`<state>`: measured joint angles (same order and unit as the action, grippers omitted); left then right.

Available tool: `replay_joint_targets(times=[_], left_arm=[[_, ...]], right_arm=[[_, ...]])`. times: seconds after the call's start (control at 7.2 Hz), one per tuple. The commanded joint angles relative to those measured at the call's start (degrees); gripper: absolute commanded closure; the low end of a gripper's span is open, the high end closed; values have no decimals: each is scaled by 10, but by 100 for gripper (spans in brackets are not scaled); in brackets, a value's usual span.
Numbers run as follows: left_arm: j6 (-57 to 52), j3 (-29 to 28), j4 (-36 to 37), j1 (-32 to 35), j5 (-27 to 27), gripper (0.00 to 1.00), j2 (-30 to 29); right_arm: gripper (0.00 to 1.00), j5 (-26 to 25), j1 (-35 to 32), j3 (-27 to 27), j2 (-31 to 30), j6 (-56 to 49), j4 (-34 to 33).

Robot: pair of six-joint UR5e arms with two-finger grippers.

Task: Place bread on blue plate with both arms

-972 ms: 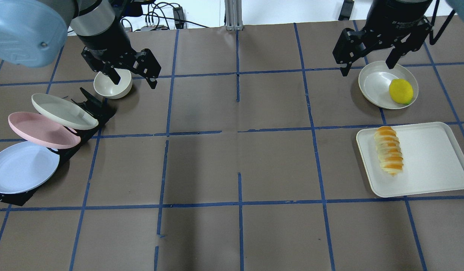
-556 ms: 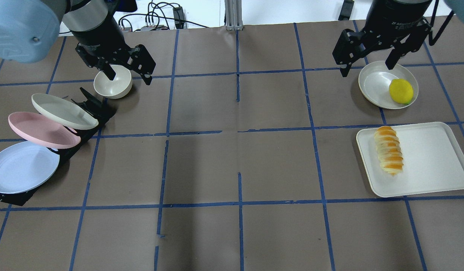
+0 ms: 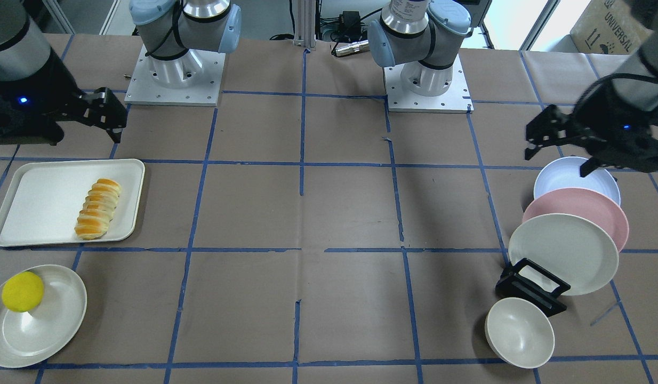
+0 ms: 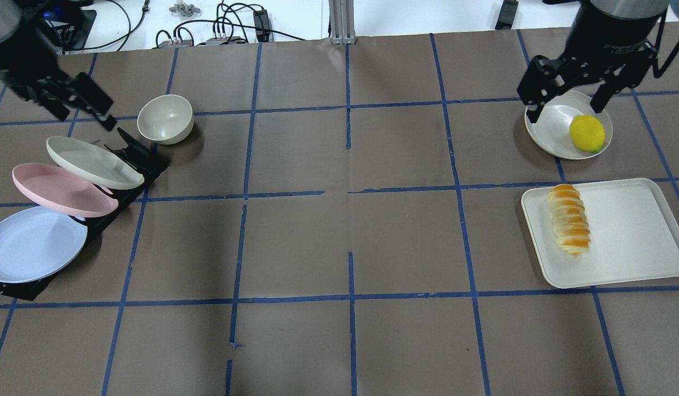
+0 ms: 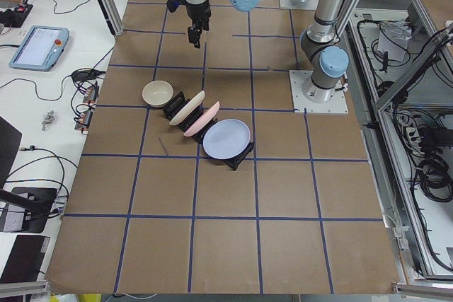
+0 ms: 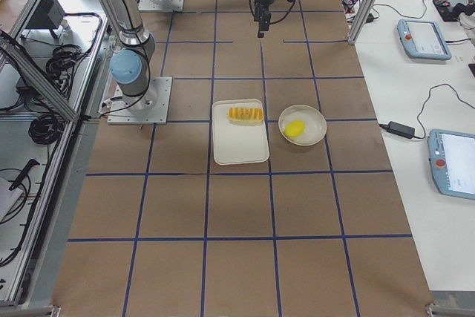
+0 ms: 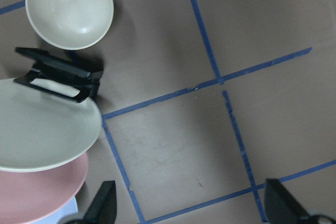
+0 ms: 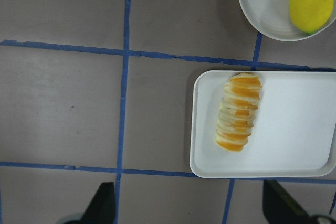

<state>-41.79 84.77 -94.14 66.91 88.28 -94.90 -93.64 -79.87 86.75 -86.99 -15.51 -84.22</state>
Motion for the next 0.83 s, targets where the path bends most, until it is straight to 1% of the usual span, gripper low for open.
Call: replay_joint_targets(times=[0.0, 0.14, 0.28, 0.42, 0.56, 0.69], left_arm=[[-238, 4, -20, -204, -13, 0, 0], [-279, 3, -34, -276, -12, 0, -13], [-296, -7, -33, -308, -10, 0, -44], [-298, -25, -23, -317, -9, 0, -90], [-298, -63, -21, -322, -10, 0, -136], [-293, -96, -22, -315, -15, 0, -179]], right_arm=[[1, 14, 120, 87, 0, -117, -71], [1, 14, 151, 130, 0, -119, -101], [1, 11, 155, 165, 1, -117, -139], [1, 9, 155, 197, 1, -115, -173], [1, 10, 155, 222, 1, -112, -199], [1, 8, 157, 233, 3, -113, -222]])
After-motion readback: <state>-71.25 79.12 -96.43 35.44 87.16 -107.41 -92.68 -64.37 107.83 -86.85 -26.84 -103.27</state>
